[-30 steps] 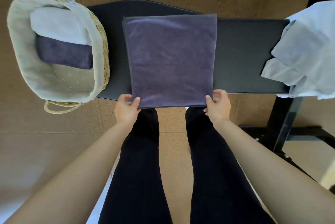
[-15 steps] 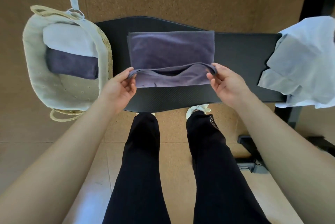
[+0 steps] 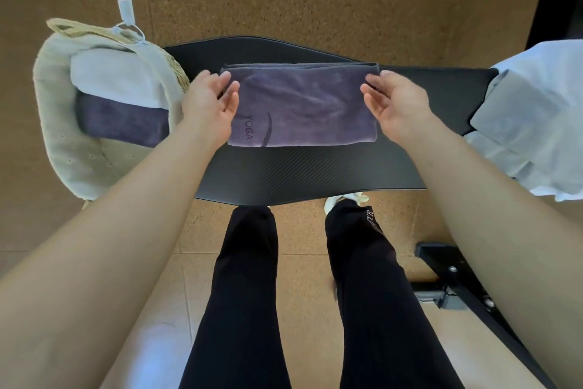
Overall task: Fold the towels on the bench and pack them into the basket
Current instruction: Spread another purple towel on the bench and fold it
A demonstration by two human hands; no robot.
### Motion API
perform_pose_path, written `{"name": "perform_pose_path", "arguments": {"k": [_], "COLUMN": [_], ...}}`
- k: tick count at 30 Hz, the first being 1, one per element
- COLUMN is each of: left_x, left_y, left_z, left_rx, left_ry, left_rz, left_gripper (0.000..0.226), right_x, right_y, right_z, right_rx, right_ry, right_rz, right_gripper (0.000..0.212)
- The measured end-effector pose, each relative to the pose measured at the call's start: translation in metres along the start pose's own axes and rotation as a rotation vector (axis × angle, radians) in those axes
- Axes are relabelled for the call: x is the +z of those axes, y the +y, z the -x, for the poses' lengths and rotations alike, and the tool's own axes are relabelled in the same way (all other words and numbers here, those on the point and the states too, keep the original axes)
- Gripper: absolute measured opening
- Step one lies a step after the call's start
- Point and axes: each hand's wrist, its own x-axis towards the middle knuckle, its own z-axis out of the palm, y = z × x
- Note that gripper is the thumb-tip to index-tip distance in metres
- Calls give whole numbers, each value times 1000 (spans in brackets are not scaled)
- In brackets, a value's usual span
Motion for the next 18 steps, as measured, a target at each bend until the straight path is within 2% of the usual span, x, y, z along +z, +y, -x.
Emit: {"name": "perform_pose_path", "arguments": {"k": [3,6,8,10,12,15,18], "left_x": [3,6,9,14,19,25,27], "left_y": [-17,-43,-60,-74,-84,-90,-90], "left_z": [6,17,23,23,18,7,-3], "left_rx": [391,635,765,967,1086,1120,1110], "left_ry": [109,-130,-300,-386,-413,-346,-274], "left_rz": [-515,-923,-1155,-1386,-1615,-1882,-2047], "left_gripper": [19,19,24,32,49,77,97], "right_x": [-7,-10,-10,-8,-6,-7,-8], "right_y": [12,24,30,34,35,33,31], "right_z": [-6,-6,-7,-10,-14,-21,-23], "right_rx": [-404,-722,-851,-865,-784,-627,-501], "right_ry": [125,95,28,18,81,153,153], "right_rz": [483,865,1008,1058,1088,1025,1030], "right_gripper": [26,23,28,38,50,55,42]}}
